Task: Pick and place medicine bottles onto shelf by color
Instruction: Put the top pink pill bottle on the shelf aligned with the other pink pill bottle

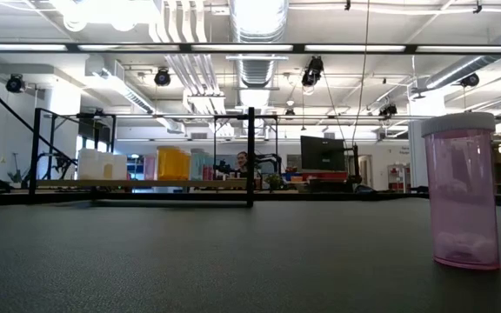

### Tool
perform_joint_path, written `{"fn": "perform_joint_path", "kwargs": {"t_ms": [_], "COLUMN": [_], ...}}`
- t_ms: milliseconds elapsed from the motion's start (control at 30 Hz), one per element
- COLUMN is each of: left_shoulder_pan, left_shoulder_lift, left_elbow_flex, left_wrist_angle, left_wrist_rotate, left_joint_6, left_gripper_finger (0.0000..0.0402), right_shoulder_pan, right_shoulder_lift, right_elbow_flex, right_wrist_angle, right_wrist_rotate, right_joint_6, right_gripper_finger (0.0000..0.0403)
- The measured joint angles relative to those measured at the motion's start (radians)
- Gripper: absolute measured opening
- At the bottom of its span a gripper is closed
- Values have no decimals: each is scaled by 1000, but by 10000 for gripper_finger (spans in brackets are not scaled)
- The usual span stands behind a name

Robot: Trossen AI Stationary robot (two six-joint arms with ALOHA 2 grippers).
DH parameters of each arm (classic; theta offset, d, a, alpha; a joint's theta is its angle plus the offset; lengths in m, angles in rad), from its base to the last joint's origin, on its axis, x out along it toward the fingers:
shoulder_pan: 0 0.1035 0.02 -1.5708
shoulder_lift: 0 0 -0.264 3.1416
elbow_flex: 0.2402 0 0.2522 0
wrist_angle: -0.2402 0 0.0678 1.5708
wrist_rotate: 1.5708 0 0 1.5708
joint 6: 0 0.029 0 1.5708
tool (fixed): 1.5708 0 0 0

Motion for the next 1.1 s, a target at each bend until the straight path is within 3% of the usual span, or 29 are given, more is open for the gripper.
{"fn": "perform_joint_path", "kwargs": {"t_ms": [200, 467, 767, 967, 1100], "left_shoulder_pan": [0, 0, 1, 1, 1], "left_shoulder_lift": [1, 1, 0, 1, 1], "left_elbow_flex": [-1, -1, -1, -2, -2], "left_wrist_angle": [0, 2, 1, -33, -177], "left_wrist_rotate": [0, -1, -7, -36, -162], "left_joint_6": [0, 0, 0, -1, -100], "left_gripper_finger": [121, 110, 108, 108, 108], "right_shoulder_pan": [0, 0, 0, -13, -16], "right_shoulder_lift": [0, -1, -12, -92, -151], "right_elbow_flex": [0, 0, -1, 51, 143], "right_wrist_angle": [3, 2, -27, -329, -637], "right_wrist_rotate": [1, 2, -2, -3, 1], "right_joint_6": [-12, -18, -20, -136, -192], "right_gripper_finger": [77, 84, 179, 234, 247]}}
